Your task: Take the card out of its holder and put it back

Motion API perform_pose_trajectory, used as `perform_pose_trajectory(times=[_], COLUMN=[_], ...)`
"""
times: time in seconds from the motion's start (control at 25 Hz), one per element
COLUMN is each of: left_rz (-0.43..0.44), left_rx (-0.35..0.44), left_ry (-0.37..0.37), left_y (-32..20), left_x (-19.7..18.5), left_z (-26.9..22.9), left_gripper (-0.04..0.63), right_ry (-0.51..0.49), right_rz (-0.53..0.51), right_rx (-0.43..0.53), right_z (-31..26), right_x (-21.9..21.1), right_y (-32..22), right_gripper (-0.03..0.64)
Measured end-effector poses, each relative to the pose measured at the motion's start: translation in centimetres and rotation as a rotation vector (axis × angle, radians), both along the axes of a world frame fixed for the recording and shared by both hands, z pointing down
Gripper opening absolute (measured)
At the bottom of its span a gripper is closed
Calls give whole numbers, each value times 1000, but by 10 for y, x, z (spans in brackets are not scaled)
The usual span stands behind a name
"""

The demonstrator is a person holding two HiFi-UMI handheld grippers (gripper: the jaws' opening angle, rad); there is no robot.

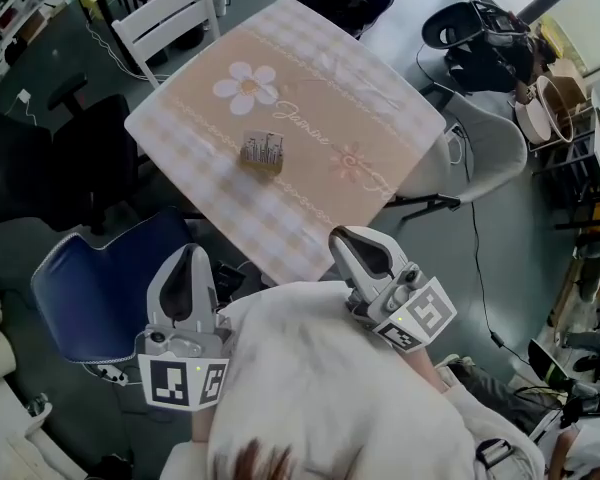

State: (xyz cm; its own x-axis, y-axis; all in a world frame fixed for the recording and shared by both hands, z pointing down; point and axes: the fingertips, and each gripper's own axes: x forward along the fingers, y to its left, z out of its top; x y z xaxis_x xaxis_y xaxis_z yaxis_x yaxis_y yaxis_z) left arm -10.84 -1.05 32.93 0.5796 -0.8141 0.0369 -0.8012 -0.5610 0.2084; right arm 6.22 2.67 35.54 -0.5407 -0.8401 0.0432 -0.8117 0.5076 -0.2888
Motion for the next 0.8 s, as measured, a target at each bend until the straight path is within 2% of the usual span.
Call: perform_pose_trajectory(times=[0.12,0.32,0.8], left_rz=[22,48,70], left_rx=[-6,-11,-26], left_ry=[2,5,3], left_y=[-2,-3,-8], left_x=[2,2,-15], left_z=[2,4,13], left_gripper=[0,0,0], right_ry=[17,93,135], right_rz=[1,85,163], right_rx=[28,20,-9], right_z=[-5,-5,-5], right_x=[-5,1,6], right_y=[4,0,-8], right_gripper=[0,-2,-2])
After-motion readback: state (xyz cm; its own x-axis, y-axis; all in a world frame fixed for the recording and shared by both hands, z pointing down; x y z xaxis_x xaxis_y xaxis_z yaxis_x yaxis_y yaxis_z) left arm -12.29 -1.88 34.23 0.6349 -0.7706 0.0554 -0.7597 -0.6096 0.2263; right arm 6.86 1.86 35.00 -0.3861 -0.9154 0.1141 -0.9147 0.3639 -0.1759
